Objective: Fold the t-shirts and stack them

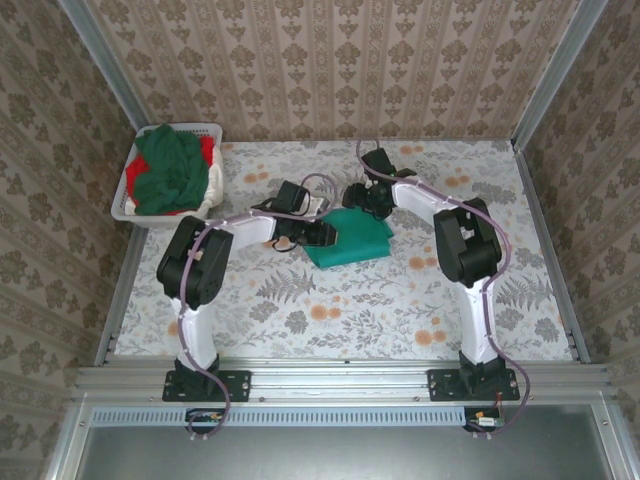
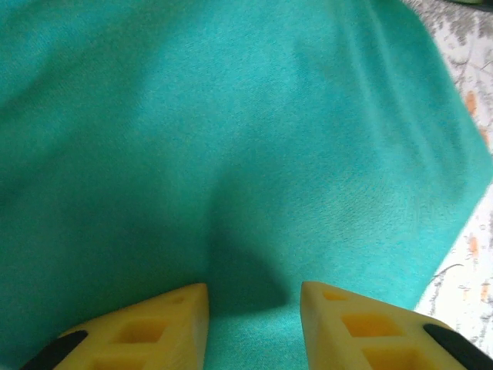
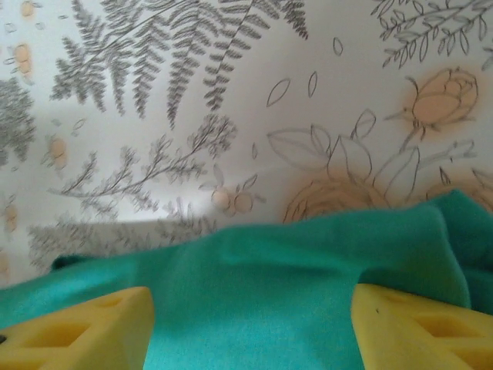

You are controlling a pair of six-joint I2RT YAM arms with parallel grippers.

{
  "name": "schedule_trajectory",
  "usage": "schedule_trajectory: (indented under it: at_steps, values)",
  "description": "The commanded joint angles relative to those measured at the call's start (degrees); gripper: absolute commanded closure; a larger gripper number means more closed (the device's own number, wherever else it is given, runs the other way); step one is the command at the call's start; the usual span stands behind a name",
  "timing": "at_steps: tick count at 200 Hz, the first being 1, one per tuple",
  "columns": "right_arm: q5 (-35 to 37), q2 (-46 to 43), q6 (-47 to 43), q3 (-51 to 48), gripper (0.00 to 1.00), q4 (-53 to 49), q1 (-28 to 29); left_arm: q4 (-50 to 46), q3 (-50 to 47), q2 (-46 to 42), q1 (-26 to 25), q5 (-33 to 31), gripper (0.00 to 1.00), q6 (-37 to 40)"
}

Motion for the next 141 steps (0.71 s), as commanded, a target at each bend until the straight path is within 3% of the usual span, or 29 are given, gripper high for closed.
schedule_trajectory:
  at_steps: [1,28,53,62,107,141]
  values:
    - [-0.6,-10.2,1.0,-5.5,0.32,0.5,0.4,-2.8,-0.1,-0.3,0.0,0.0,0.66,3.0]
    - [2.1,-16.7,2.2,-14.8,0.36,3.1,2.7,2.2,-5.7,-4.2,0.0,0.7,0.66,0.5]
    - [0.2,-17.2,4.9,-22.8,0.58,7.0,3.8,4.8,-7.2,-6.4,0.0,1.2,0.63,-1.1]
    - [0.7,-17.2,5.6,-25.4,0.61,8.0,4.1,4.0,-6.3,-6.1,0.0,1.2,0.63,-0.9]
    - [3.9,-17.6,5.3,-31.5,0.57,7.7,3.7,1.1,-2.8,-2.5,1.1,2.6,0.63,-0.6]
    - [5.8,-23.8,4.2,-35.9,0.43,7.8,4.0,0.1,-2.9,-2.5,1.8,2.4,0.63,-0.5]
